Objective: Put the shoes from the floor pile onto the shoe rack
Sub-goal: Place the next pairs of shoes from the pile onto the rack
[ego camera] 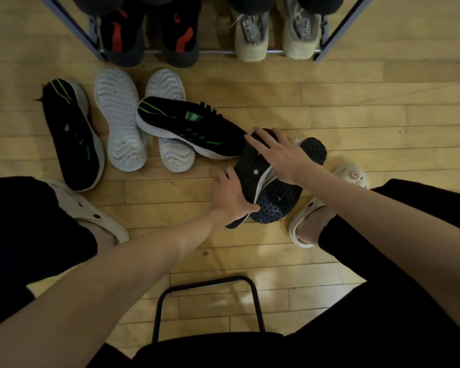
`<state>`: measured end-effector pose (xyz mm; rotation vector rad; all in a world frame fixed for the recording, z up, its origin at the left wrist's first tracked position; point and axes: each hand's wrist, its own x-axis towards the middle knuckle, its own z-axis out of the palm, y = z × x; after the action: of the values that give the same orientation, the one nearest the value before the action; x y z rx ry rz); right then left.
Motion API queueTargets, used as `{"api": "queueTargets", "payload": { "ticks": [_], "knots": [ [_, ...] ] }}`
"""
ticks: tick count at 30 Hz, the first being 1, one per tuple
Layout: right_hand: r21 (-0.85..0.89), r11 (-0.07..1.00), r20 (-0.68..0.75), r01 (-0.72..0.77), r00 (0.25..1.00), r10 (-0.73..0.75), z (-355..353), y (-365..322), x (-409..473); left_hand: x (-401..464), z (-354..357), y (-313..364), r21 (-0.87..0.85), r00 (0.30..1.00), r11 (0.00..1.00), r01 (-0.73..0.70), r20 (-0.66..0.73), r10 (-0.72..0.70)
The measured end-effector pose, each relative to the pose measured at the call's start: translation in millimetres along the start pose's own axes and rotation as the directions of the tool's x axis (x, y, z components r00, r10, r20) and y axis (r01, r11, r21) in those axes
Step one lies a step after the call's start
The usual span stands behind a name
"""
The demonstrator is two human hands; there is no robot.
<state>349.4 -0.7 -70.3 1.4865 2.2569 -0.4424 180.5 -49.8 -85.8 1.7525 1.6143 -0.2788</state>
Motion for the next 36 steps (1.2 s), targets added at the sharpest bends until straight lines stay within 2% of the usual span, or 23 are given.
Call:
{"api": "queueTargets", "payload": {
  "ticks": [5, 7, 9, 11, 13, 14, 16, 18, 19, 21, 24, 26, 28, 33, 36],
  "knots": [
    [-0.072, 0.997, -0.022, -0.016, 1.0, 0.014, -19.4, 24.9, -3.3, 8.6, -40.9, 2.7, 0.038, 0.968, 0.971, -0.236, -0.082, 0.239],
    [-0.095, 0.994, -0.052, -0.057, 0.997, 0.052, -31.2, 37.4, -8.2, 11.0, -54.2, 10.1, 0.113, 0.938, 0.944, -0.31, -0.124, 0.323],
    [-0.097, 0.987, -0.07, -0.132, 0.99, 0.125, -39.5, 49.8, -16.2, 9.6, -59.1, 20.0, 0.123, 0.891, 0.918, -0.378, -0.223, 0.396],
    [0.012, 0.973, -0.122, -0.231, 0.965, 0.231, -42.5, 62.6, -26.5, 4.5, -52.4, 32.4, 0.061, 0.852, 0.935, -0.35, -0.393, 0.344],
    [0.155, 0.935, -0.166, -0.319, 0.925, 0.343, -41.4, 74.8, -36.4, 1.0, -36.5, 43.6, -0.045, 0.822, 0.978, -0.203, -0.551, 0.145],
    [0.208, 0.909, -0.184, -0.36, 0.899, 0.398, -40.0, 80.6, -40.9, 0.0, -27.8, 47.4, -0.103, 0.831, 0.988, -0.113, -0.556, 0.037],
    [0.291, 0.854, -0.208, -0.431, 0.843, 0.496, -34.9, 92.7, -48.6, 1.6, -7.9, 50.1, -0.147, 0.924, 0.988, 0.041, -0.37, -0.093],
    [0.361, 0.814, -0.205, -0.456, 0.812, 0.546, -28.9, 100.1, -54.7, 5.2, 14.1, 47.9, -0.101, 0.988, 0.988, 0.116, -0.094, -0.126],
    [0.385, 0.804, -0.208, -0.452, 0.807, 0.553, -26.2, 102.1, -56.5, 6.0, 23.3, 46.2, -0.068, 0.992, 0.989, 0.128, 0.011, -0.127],
    [0.406, 0.806, -0.219, -0.43, 0.811, 0.543, -21.7, 102.1, -57.6, 6.2, 37.4, 43.7, -0.035, 0.978, 0.985, 0.167, 0.135, -0.161],
    [0.404, 0.824, -0.221, -0.397, 0.832, 0.509, -16.6, 96.2, -55.9, 6.7, 46.1, 45.4, -0.095, 0.905, 0.942, 0.322, 0.322, -0.277],
    [0.398, 0.829, -0.212, -0.393, 0.84, 0.499, -13.5, 91.1, -54.1, 10.2, 48.5, 45.9, -0.171, 0.879, 0.908, 0.383, 0.37, -0.301],
    [0.379, 0.836, -0.219, -0.396, 0.84, 0.497, -11.2, 86.3, -53.1, 11.9, 46.6, 44.4, -0.269, 0.89, 0.882, 0.386, 0.36, -0.28],
    [0.351, 0.85, -0.298, -0.393, 0.813, 0.5, -9.8, 76.3, -53.8, 15.5, -3.6, 33.4, -0.451, 0.936, 0.839, 0.304, 0.305, -0.176],
    [0.386, 0.837, -0.315, -0.389, 0.797, 0.516, -11.5, 67.3, -56.9, 16.2, -61.9, 22.8, -0.414, 0.968, 0.893, 0.176, 0.237, -0.081]
  ]
}}
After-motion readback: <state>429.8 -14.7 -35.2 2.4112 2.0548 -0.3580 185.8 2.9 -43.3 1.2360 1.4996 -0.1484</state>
